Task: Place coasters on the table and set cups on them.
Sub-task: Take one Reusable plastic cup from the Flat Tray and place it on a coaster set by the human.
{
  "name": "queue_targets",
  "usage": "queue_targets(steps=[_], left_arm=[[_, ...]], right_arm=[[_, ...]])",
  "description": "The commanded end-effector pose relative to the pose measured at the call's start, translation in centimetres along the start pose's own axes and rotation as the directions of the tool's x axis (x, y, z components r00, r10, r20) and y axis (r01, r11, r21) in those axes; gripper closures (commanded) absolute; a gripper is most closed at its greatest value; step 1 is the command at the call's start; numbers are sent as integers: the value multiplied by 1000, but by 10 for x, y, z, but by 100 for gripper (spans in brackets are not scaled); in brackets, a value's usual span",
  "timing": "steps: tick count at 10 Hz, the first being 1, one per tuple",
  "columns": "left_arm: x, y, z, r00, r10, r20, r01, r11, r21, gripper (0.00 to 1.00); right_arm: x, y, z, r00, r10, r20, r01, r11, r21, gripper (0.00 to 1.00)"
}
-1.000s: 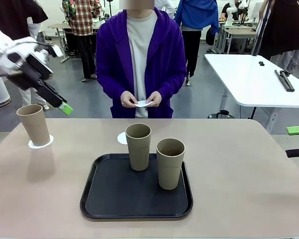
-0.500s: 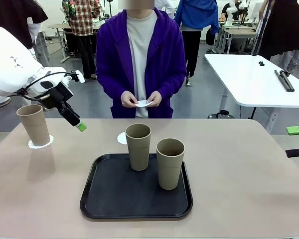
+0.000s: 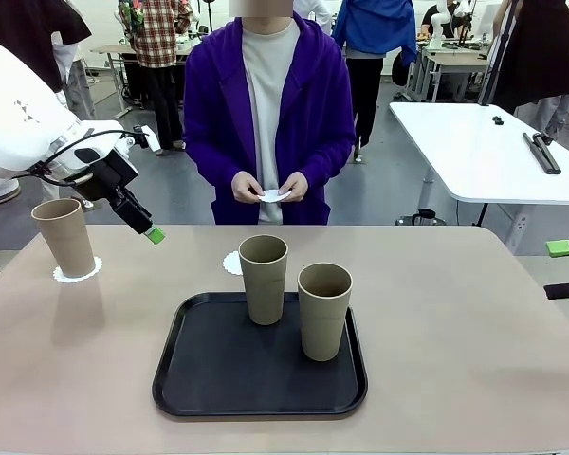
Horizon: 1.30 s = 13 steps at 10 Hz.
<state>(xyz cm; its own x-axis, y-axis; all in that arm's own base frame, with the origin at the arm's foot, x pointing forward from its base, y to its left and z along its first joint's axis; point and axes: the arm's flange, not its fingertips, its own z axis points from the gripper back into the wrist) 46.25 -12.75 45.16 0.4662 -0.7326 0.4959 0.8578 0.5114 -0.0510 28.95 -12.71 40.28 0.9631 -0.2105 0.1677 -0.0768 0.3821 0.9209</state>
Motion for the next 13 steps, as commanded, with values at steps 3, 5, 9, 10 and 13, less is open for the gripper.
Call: queue_targets(steps=[3,5,9,10,13], left_arm=[[-7,-7,-2,994,-95,52,100,990,-102,0],[-5,2,-13,926,-290,242,356,885,-300,0],[-2,18,-45,728,-419,542,617,746,-252,0],[-9,18,-63,720,-339,606,571,785,-240,0],[-21,16,-97,734,-140,664,448,835,-320,0]], right_arm=[[1,1,0,1000,8,2,-8,1000,11,0],[1,1,0,1000,8,2,-8,1000,11,0],[1,1,0,1000,8,2,-8,1000,11,0],[1,1,0,1000,8,2,-8,1000,11,0],[1,1,0,1000,8,2,-8,1000,11,0]])
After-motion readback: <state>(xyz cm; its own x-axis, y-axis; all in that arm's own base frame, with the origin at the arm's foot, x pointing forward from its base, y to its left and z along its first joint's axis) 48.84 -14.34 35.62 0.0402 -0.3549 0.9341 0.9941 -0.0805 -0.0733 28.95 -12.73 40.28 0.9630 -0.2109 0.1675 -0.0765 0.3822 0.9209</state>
